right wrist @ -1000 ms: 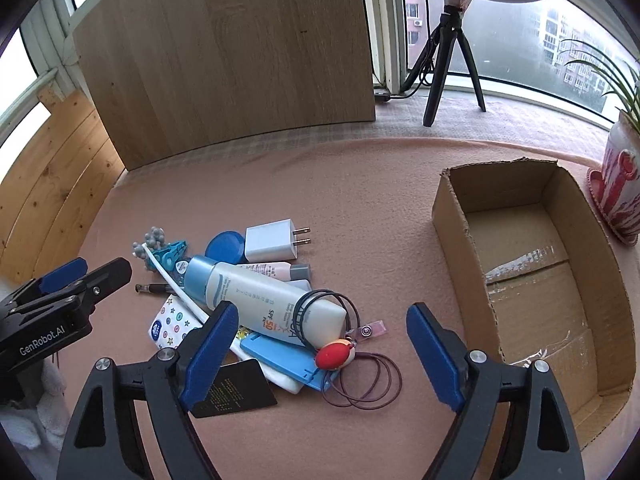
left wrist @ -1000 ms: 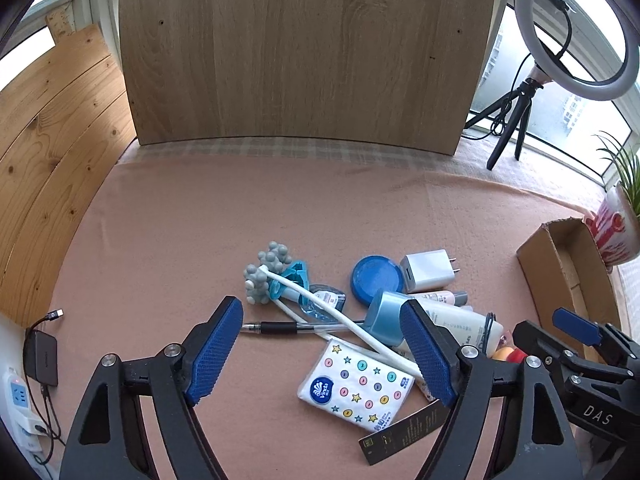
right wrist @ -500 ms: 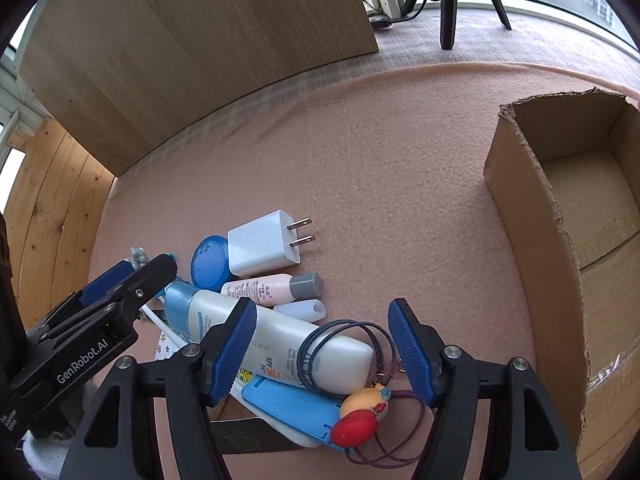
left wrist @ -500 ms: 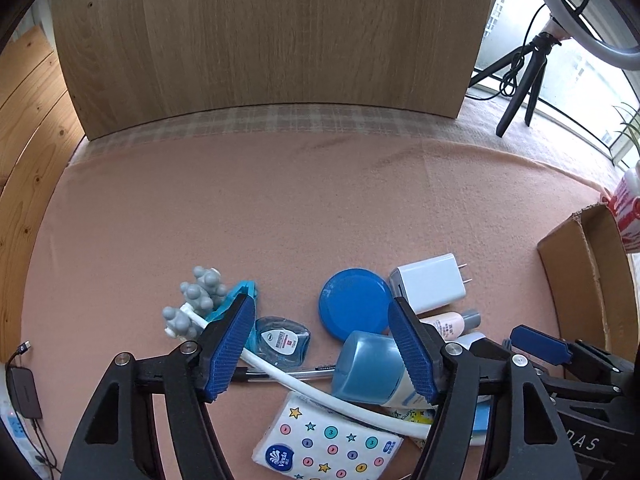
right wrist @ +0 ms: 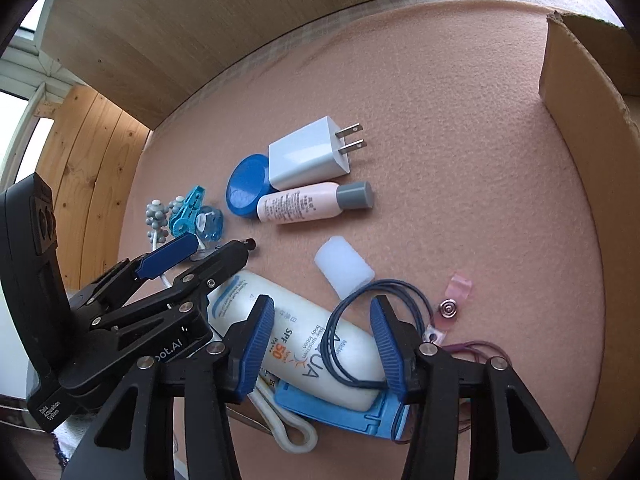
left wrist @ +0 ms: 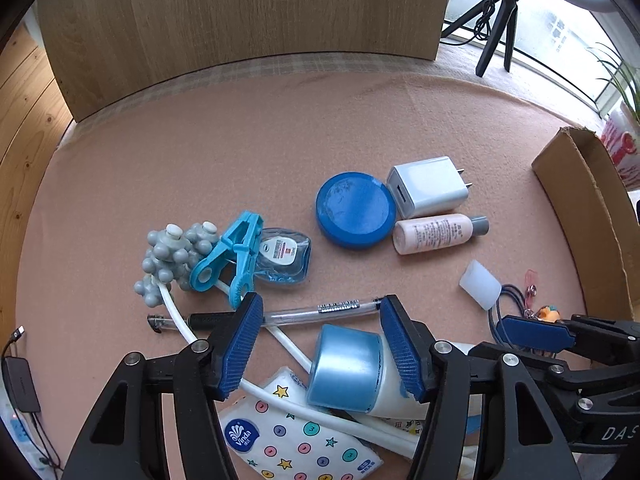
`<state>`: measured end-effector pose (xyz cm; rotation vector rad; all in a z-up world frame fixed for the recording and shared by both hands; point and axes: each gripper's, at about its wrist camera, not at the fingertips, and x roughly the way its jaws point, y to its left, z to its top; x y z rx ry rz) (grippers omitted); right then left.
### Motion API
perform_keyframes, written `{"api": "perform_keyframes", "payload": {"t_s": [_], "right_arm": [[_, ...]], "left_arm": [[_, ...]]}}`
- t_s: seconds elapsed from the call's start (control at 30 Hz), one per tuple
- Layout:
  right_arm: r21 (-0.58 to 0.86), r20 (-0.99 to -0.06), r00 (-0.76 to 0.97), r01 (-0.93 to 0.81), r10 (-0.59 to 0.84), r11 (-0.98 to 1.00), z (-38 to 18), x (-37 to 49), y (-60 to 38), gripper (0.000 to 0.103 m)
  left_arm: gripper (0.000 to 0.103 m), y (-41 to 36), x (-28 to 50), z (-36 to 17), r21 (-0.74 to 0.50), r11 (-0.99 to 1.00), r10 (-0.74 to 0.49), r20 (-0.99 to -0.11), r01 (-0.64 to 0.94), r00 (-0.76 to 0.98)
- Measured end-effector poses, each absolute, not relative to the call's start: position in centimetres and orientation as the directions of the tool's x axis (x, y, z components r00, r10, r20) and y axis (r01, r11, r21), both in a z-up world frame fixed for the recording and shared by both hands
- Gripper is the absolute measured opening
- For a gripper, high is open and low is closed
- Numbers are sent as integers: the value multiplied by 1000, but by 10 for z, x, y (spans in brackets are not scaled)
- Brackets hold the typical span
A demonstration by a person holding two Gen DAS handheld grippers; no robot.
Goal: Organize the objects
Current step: 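Move the right gripper down onto the white AQUA sunscreen bottle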
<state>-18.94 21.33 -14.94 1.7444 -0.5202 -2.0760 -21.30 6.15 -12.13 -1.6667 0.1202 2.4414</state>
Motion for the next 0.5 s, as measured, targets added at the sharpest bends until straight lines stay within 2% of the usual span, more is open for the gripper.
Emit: {"api": "perform_keyframes", "payload": {"t_s": [0.17,0.33,0.5], "right_arm": [[531,-832,-135,84,-538,-843,-148,-159,210,46],[497,-847,-147,124,-511,-859,-145,-131,213,46],[456,-866,-157,142,-475,-878,-143,-111,224,44]], "left_arm": [[65,48,-189,-120,-1,-976,82,-928,-218,-365],[65,48,-164,-121,68,-961,43,-921,-269,-387],[65,41,-156,-120,78,-959,39,-915,-271,-402]]}}
